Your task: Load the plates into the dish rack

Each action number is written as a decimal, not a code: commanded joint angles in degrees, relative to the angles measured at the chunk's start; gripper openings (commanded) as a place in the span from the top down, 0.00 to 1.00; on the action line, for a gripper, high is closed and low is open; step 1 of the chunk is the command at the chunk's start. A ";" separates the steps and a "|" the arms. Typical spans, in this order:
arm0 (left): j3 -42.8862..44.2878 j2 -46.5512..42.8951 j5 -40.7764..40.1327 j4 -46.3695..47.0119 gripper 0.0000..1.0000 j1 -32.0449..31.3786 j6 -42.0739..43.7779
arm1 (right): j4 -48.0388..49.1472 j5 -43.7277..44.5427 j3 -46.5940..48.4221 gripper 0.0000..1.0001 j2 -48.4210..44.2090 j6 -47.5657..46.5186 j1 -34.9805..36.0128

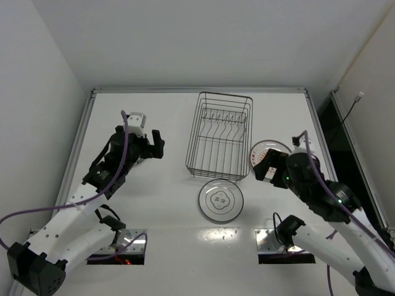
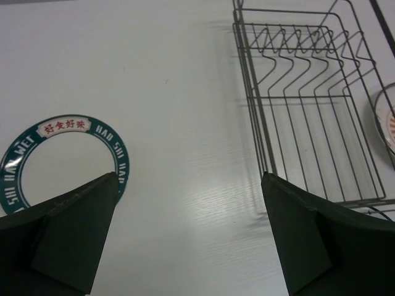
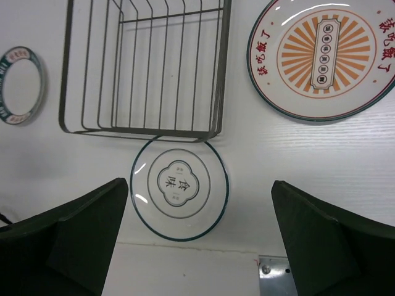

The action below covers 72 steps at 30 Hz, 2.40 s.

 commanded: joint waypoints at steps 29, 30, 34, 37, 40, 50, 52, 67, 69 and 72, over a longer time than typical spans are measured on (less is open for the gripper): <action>1.14 5.04 -0.88 1.08 0.00 -2.92 1.13 | 31.27 -41.96 -21.32 0.06 32.60 -10.92 -69.77; 1.14 5.04 -0.88 1.08 0.00 -2.92 1.13 | 32.43 -42.67 -22.29 0.09 33.76 -10.39 -70.30; 1.14 5.04 -1.49 1.08 0.00 -2.92 1.13 | 37.88 -44.78 -25.72 0.30 39.29 -8.98 -70.31; 1.14 5.04 -2.11 1.08 0.00 -2.92 1.13 | 41.22 -44.78 -26.86 0.35 41.32 -6.17 -70.31; 1.14 5.04 -2.72 1.08 0.00 -2.92 1.13 | 44.03 -44.26 -27.39 0.40 43.43 -3.71 -70.31; 1.14 6.09 -3.25 0.56 0.00 -2.92 1.13 | 55.45 -42.41 -32.57 0.61 47.74 6.83 -69.26; 1.14 6.09 -3.25 0.56 0.00 -2.92 1.13 | 56.77 -42.41 -33.36 0.71 47.74 8.06 -69.25; 1.14 7.14 -3.25 -0.06 0.00 -2.92 1.13 | 29.02 -16.06 -3.80 1.00 23.75 -3.52 -58.03; 1.14 7.15 -3.25 -0.06 0.00 -2.92 1.13 | 27.00 -11.24 0.88 1.00 24.27 -4.58 -52.76; 1.14 7.15 -3.25 -0.06 0.00 -2.92 1.13 | 25.41 -3.95 9.41 1.00 27.16 -4.59 -46.51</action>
